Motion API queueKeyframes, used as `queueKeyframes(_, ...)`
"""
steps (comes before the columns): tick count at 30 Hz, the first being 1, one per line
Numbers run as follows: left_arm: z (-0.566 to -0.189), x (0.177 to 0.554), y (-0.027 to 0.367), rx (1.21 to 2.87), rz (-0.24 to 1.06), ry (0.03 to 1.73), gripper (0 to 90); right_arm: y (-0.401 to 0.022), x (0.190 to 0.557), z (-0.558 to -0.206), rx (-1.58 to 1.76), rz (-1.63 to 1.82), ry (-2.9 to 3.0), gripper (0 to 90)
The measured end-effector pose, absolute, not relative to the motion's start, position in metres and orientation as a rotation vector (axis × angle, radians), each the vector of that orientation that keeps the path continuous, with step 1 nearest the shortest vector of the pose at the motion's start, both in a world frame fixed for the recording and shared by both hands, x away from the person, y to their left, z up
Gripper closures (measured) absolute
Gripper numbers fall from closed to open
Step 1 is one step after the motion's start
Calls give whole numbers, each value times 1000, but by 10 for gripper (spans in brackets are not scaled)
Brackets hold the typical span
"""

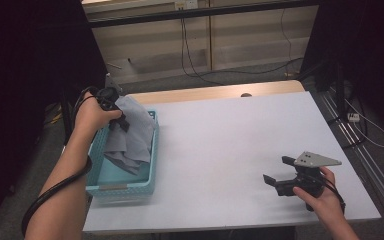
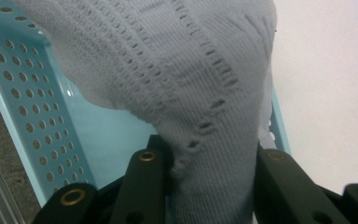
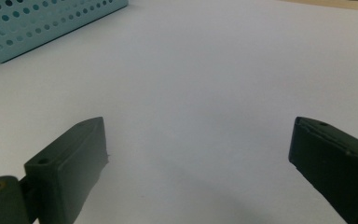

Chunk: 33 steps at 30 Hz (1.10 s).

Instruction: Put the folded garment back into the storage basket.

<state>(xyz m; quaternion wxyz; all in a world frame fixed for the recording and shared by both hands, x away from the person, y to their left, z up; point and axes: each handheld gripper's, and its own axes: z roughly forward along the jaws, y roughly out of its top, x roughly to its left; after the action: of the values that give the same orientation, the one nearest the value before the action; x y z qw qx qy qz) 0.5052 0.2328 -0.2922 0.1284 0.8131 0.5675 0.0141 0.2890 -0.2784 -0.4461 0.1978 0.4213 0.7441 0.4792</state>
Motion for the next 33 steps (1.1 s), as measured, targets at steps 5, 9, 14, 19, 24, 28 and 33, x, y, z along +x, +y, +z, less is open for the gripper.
queueKeyframes(5, -293, 503, 234, 2362, 37, 1651, 723, -278, 289, -445, 1176, 1343, 2080, 42)
queueKeyframes(9, -295, 501, 234, 2361, 28, 1644, 724, -278, 289, -446, 1179, 1343, 2080, 42)
queueKeyframes(14, -298, 499, 234, 2355, 29, 1644, 724, -278, 289, -446, 1175, 1342, 2080, 42)
queueKeyframes(19, -298, 497, 236, 2357, 18, 1643, 724, -276, 288, -446, 1169, 1341, 2090, 42)
queueKeyframes(24, -299, 495, 238, 2353, 14, 1652, 725, -275, 289, -446, 1168, 1343, 2090, 42)
queueKeyframes(28, -300, 493, 238, 2347, 13, 1651, 724, -273, 290, -447, 1168, 1344, 2092, 42)
queueKeyframes(33, -300, 494, 245, 2326, -4, 1661, 724, -271, 290, -446, 1165, 1348, 2096, 42)
